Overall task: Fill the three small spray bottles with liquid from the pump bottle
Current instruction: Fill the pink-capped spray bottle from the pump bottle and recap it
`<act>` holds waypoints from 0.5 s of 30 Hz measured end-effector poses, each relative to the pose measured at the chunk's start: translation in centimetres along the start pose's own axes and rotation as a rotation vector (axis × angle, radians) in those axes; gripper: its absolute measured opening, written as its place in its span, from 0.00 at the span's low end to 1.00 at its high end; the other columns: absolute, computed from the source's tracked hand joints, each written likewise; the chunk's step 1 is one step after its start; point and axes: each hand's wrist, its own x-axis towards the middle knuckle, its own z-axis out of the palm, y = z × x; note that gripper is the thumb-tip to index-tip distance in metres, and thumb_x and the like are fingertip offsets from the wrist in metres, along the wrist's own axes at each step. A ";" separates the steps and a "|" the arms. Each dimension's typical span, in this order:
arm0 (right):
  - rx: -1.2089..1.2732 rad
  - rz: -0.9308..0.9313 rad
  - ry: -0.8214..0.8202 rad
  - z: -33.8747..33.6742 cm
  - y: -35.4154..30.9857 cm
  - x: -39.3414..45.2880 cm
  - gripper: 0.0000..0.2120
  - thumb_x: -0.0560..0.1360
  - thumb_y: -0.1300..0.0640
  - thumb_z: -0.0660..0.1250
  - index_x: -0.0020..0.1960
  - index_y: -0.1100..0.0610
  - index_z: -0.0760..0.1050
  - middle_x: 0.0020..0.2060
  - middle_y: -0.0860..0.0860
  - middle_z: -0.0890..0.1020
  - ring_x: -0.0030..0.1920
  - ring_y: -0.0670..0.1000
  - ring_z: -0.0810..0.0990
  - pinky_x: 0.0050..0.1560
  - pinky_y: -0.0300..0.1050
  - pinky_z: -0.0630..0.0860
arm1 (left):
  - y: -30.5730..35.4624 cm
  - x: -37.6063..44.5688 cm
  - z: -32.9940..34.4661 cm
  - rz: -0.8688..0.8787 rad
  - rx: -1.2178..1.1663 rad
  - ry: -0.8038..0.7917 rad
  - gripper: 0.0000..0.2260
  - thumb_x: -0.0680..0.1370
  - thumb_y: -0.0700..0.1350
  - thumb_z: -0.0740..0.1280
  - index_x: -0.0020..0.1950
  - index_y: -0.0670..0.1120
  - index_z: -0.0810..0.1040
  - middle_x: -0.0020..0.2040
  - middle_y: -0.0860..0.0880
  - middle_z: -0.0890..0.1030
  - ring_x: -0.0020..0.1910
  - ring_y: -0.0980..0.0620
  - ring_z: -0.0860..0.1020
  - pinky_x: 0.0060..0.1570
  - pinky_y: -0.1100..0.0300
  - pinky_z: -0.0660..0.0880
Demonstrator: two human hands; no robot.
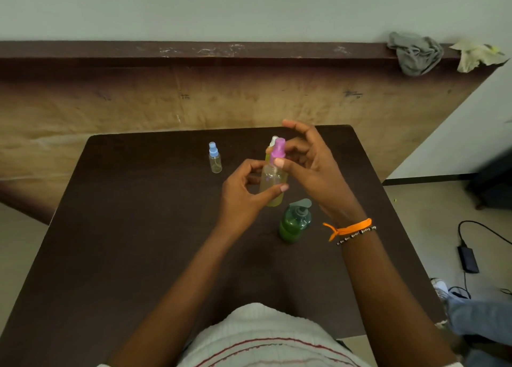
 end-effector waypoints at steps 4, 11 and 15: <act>0.003 0.034 -0.061 -0.3 0.2 -0.1 0.34 0.72 0.62 0.70 0.72 0.52 0.58 0.59 0.50 0.77 0.59 0.46 0.78 0.60 0.46 0.76 | -0.3 0.0 -0.1 0.004 0.015 -0.005 0.20 0.64 0.54 0.74 0.52 0.49 0.78 0.48 0.53 0.81 0.48 0.55 0.80 0.48 0.60 0.76; -0.039 -0.014 0.084 0.8 0.8 0.0 0.29 0.72 0.61 0.71 0.69 0.55 0.63 0.46 0.49 0.80 0.52 0.48 0.80 0.58 0.51 0.77 | -0.5 -0.2 0.0 -0.009 0.029 -0.015 0.20 0.64 0.54 0.74 0.53 0.49 0.77 0.49 0.53 0.81 0.49 0.54 0.80 0.50 0.56 0.77; 0.049 0.018 -0.019 0.5 0.9 -0.3 0.29 0.78 0.62 0.64 0.74 0.53 0.55 0.59 0.50 0.79 0.61 0.46 0.78 0.61 0.46 0.77 | -0.6 0.0 -0.1 -0.022 0.020 0.003 0.21 0.64 0.55 0.74 0.53 0.49 0.77 0.48 0.52 0.81 0.49 0.53 0.80 0.50 0.52 0.77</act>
